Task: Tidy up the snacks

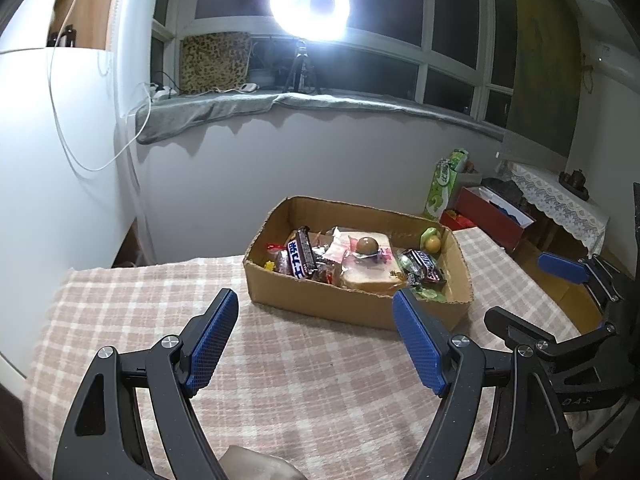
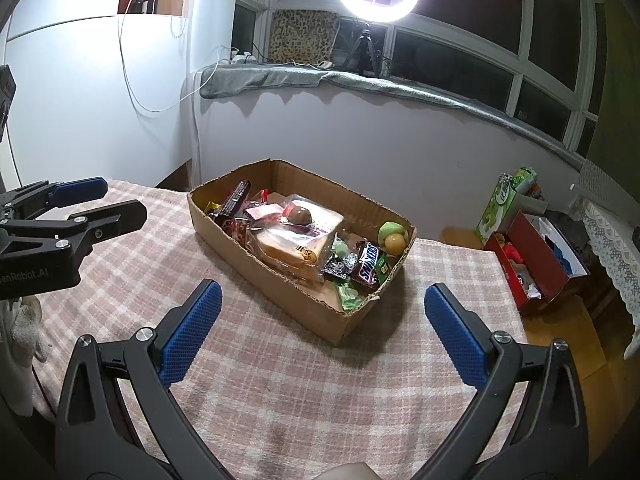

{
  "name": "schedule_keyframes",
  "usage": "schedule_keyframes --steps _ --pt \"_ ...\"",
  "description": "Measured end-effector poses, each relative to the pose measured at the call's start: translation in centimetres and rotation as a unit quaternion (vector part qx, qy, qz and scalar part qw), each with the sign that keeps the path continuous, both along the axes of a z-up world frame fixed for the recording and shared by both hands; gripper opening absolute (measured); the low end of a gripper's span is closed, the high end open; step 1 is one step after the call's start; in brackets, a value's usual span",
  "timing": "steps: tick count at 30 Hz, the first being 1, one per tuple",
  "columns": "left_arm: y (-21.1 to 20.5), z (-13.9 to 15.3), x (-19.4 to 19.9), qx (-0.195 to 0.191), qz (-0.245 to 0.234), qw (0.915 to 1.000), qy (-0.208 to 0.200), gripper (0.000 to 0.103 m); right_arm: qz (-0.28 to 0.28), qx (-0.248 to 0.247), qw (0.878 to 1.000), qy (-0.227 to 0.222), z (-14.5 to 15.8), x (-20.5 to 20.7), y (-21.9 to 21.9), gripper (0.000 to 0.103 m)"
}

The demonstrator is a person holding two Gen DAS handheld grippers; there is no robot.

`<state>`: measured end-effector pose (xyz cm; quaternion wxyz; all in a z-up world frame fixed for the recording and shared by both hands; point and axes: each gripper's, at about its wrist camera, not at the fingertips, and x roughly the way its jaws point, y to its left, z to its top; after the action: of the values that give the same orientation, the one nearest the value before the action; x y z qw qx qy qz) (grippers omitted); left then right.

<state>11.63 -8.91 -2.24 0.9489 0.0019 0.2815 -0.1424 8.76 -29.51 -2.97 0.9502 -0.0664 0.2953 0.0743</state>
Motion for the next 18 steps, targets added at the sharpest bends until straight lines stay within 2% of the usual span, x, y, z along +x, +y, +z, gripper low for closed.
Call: schedule_keyframes --steps 18 --pt "-0.31 -0.18 -0.13 0.013 -0.001 0.9999 -0.007 0.079 0.001 -0.007 1.0 0.005 -0.54 0.05 0.1 0.103"
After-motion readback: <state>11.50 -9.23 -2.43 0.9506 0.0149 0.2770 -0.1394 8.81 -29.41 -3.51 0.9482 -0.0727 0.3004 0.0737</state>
